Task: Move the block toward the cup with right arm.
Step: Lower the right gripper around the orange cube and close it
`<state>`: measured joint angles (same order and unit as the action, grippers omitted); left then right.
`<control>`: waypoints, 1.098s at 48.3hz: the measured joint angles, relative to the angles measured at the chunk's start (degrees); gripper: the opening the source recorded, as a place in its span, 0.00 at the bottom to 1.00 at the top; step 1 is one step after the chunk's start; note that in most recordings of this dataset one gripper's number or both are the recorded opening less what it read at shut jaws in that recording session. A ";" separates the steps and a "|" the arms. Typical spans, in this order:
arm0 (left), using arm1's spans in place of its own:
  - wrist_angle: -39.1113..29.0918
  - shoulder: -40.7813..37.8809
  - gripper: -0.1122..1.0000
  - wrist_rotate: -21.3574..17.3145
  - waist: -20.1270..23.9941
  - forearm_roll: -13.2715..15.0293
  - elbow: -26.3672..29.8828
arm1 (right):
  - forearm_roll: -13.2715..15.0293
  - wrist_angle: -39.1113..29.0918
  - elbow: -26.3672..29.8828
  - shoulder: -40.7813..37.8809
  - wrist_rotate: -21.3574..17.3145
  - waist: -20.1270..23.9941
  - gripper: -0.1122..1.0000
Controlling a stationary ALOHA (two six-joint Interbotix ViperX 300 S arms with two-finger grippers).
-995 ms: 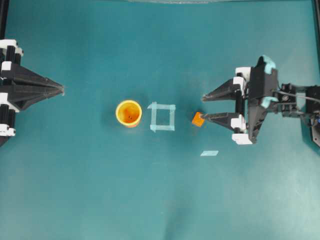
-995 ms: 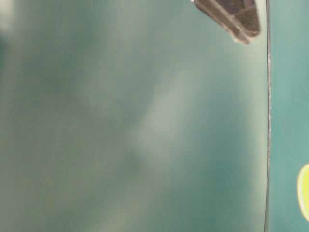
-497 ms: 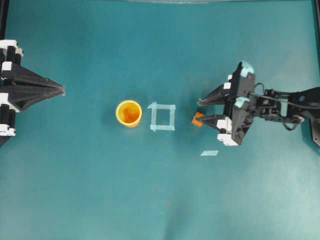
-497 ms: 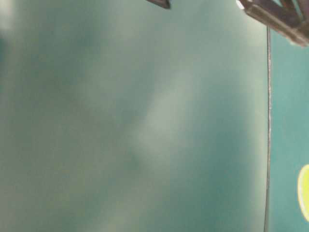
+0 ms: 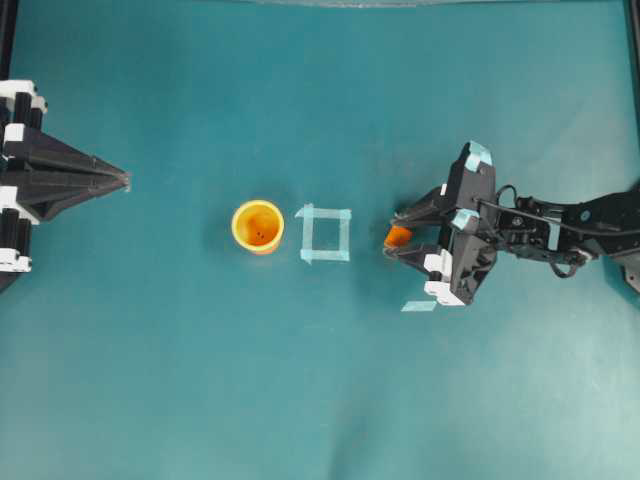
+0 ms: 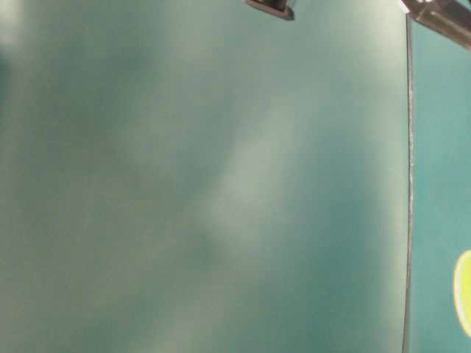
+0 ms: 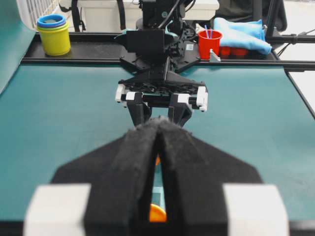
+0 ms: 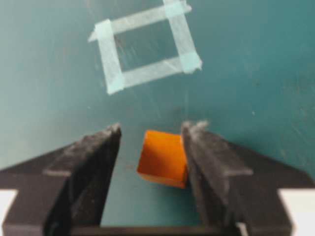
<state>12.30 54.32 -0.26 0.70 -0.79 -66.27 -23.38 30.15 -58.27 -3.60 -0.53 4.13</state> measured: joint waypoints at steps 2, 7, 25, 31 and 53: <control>0.00 0.09 0.12 0.00 -0.09 0.00 0.00 | -0.26 0.18 0.00 -0.44 0.00 0.18 0.63; -0.09 0.00 0.12 0.00 0.00 0.00 0.00 | -0.62 0.44 0.26 -1.67 0.00 0.35 0.63; -0.44 0.00 0.12 0.00 0.00 0.00 0.00 | -0.79 1.41 0.88 -3.08 0.44 0.26 0.63; -0.44 0.00 0.12 0.00 0.00 0.00 0.00 | -0.70 2.20 0.79 -3.16 1.93 0.26 0.63; -0.44 0.00 0.12 -0.09 -0.09 0.00 0.00 | -0.70 4.04 0.44 -2.11 7.73 0.35 0.64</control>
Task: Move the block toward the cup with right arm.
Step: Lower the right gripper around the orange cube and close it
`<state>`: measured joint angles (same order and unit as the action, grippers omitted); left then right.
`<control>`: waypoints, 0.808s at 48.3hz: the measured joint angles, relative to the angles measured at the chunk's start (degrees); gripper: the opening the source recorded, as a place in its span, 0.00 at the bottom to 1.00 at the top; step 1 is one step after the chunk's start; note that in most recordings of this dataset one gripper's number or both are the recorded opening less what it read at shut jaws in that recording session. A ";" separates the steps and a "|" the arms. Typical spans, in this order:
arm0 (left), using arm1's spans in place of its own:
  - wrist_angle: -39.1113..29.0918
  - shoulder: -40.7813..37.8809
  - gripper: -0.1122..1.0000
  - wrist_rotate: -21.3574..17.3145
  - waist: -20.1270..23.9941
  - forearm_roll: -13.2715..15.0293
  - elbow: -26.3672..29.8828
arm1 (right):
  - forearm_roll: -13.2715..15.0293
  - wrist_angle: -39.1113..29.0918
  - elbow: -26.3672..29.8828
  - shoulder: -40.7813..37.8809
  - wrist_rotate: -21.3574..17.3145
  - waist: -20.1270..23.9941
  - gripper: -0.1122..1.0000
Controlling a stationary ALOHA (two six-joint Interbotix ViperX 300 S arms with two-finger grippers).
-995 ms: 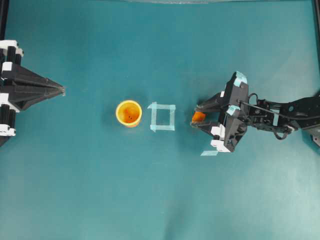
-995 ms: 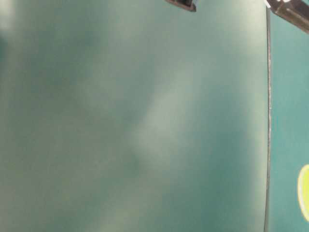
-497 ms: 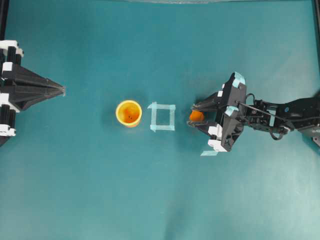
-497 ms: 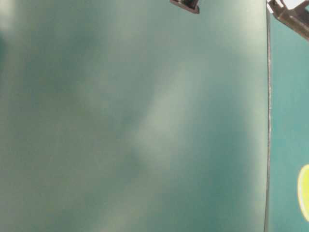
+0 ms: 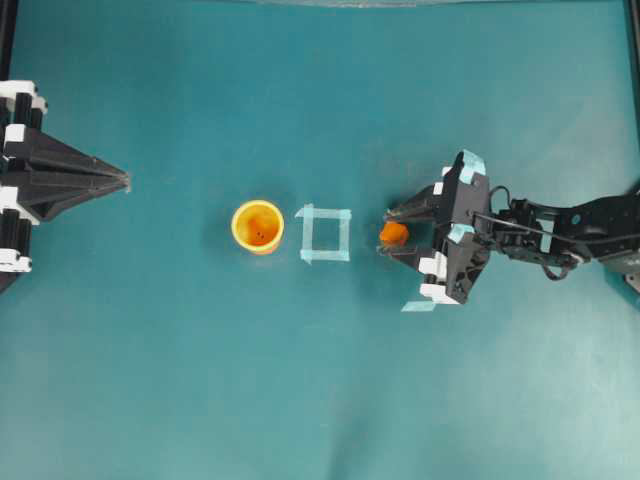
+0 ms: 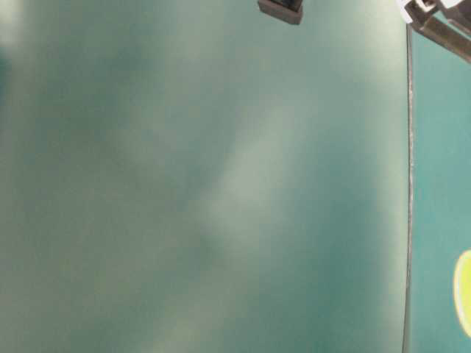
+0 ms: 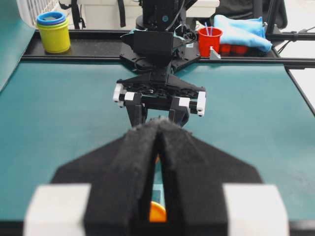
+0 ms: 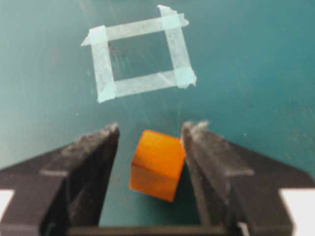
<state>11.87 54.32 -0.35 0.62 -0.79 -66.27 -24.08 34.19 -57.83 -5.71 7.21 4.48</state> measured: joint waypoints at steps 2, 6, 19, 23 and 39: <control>-0.09 0.00 0.12 0.09 0.00 0.00 0.00 | 0.00 0.00 -0.09 0.18 0.26 0.00 0.64; 0.00 0.00 0.12 0.09 0.09 0.00 0.00 | 0.00 0.00 -0.18 0.53 0.62 0.00 0.64; -0.09 0.00 0.12 0.18 0.09 0.00 0.00 | -0.79 -0.62 -0.18 0.70 0.88 -0.09 0.64; -0.09 0.00 0.12 0.26 0.09 0.00 0.00 | -2.37 -1.67 -0.18 0.70 0.88 0.00 0.64; -0.09 0.00 0.12 0.26 0.00 0.00 0.00 | -4.83 -5.01 -0.09 0.70 -1.76 0.09 0.64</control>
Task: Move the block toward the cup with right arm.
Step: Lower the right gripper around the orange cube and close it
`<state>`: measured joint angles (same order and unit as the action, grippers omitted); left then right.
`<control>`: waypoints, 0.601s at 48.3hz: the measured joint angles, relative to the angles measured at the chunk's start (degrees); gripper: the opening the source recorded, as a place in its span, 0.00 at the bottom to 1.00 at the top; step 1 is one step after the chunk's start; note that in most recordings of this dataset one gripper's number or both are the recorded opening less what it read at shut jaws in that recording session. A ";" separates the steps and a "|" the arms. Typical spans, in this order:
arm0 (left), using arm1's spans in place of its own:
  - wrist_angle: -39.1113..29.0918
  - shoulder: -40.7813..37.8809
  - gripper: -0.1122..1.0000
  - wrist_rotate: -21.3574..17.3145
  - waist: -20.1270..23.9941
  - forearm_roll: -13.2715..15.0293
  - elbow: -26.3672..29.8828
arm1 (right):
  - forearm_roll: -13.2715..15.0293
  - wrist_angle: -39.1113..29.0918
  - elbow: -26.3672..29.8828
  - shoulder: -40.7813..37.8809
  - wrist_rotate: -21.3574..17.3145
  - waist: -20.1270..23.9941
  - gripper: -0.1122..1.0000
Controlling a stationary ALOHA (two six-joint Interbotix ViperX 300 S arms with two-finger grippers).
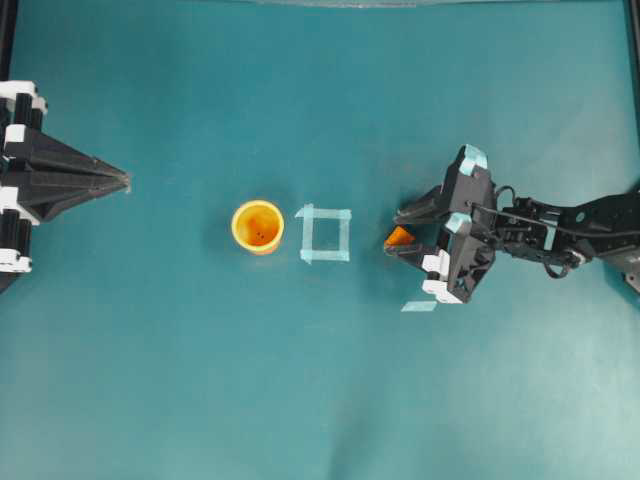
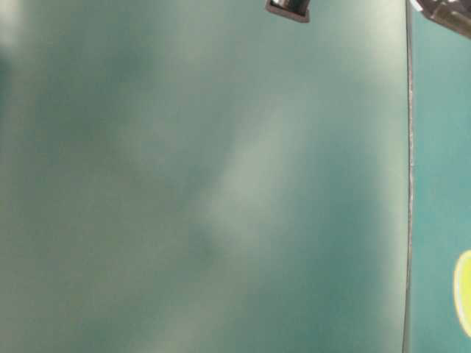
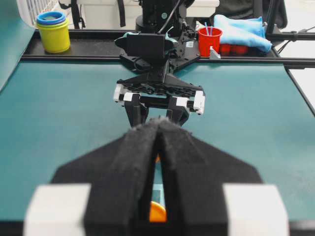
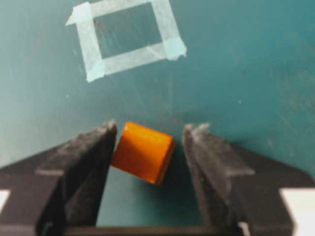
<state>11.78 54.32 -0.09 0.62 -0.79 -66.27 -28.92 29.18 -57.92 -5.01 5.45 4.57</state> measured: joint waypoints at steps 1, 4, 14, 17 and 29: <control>0.00 0.00 0.12 0.00 0.00 0.00 0.00 | 0.00 -0.09 0.00 0.00 -0.35 0.00 0.64; 0.09 0.00 0.12 0.00 0.00 0.00 0.00 | 0.00 -0.44 0.00 0.09 -1.14 0.18 0.64; 0.00 0.00 0.12 0.00 0.09 0.00 0.00 | -0.09 -1.58 0.09 0.00 -1.58 0.44 0.63; 0.00 0.00 0.12 0.00 0.09 0.00 0.00 | -0.09 -2.02 0.18 0.00 -1.58 0.53 0.61; -0.44 0.00 0.12 0.00 0.09 0.00 0.00 | -0.09 -2.37 0.35 0.00 -1.32 0.70 0.49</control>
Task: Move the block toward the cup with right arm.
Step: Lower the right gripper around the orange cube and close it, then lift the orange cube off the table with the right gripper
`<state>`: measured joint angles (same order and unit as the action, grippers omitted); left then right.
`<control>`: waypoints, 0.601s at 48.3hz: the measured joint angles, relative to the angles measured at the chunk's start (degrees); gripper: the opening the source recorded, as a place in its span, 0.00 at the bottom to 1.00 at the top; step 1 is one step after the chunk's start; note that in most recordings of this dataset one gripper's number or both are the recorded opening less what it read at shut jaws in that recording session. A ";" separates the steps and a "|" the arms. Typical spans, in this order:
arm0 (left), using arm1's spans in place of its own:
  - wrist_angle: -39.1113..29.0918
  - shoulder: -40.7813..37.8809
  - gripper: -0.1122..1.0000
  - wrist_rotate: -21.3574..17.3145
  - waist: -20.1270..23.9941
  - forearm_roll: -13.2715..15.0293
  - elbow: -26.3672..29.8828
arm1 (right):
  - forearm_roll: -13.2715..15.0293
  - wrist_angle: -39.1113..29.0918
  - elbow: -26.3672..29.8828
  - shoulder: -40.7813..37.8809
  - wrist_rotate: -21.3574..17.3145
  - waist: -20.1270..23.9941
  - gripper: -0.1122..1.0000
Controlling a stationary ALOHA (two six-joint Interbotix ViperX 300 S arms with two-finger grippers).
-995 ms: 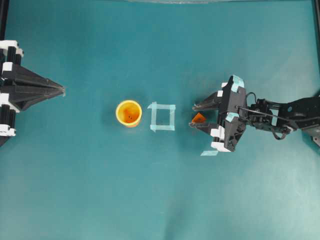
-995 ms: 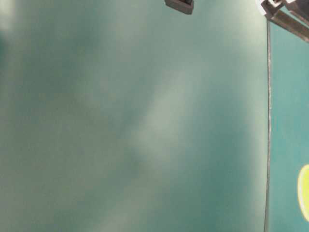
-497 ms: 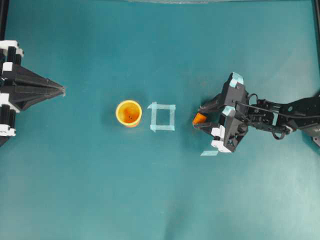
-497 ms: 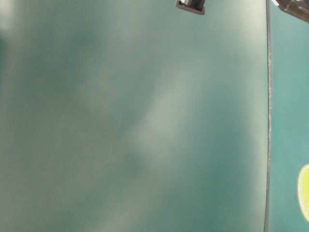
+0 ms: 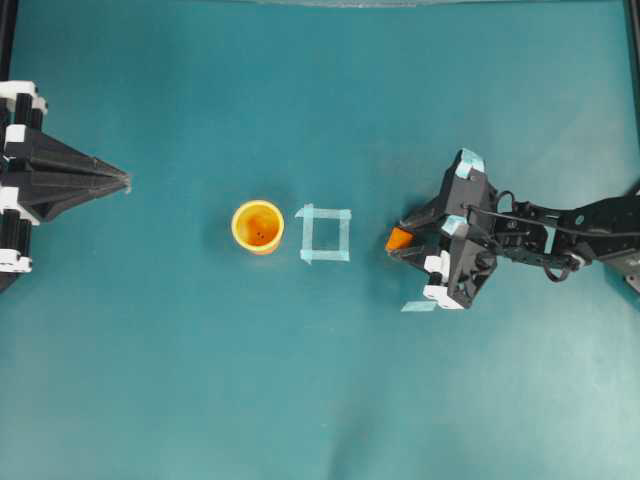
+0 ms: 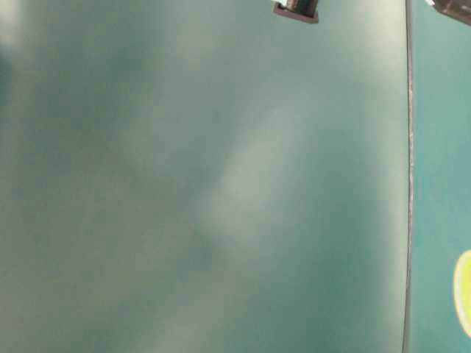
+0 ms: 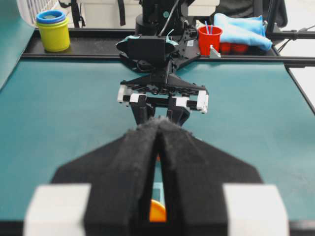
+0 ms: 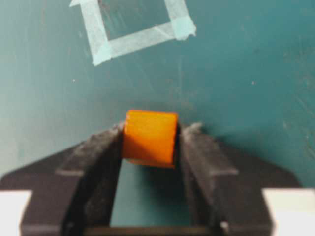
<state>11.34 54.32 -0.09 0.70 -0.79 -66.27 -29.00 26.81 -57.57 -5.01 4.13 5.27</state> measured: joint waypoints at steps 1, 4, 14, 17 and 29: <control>-0.18 0.00 0.12 0.00 -0.09 0.00 0.00 | 0.09 0.00 -0.09 0.00 0.00 0.00 0.47; -0.35 0.00 0.12 0.00 0.00 0.00 0.00 | 0.09 0.00 -0.09 0.09 0.35 0.00 0.47; -0.53 0.00 0.12 0.00 0.00 0.00 0.00 | 0.18 -0.44 0.26 3.78 2.81 0.00 0.47; -0.53 0.00 0.12 0.00 0.00 0.00 0.00 | 0.18 -1.49 0.44 5.54 4.13 -0.09 0.47; -0.53 0.00 0.12 0.18 0.00 0.00 0.00 | 0.18 -10.81 3.25 12.83 10.11 -2.81 0.47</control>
<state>10.81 54.32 0.09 0.70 -0.79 -66.27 -28.83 16.00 -54.32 7.82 14.24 2.46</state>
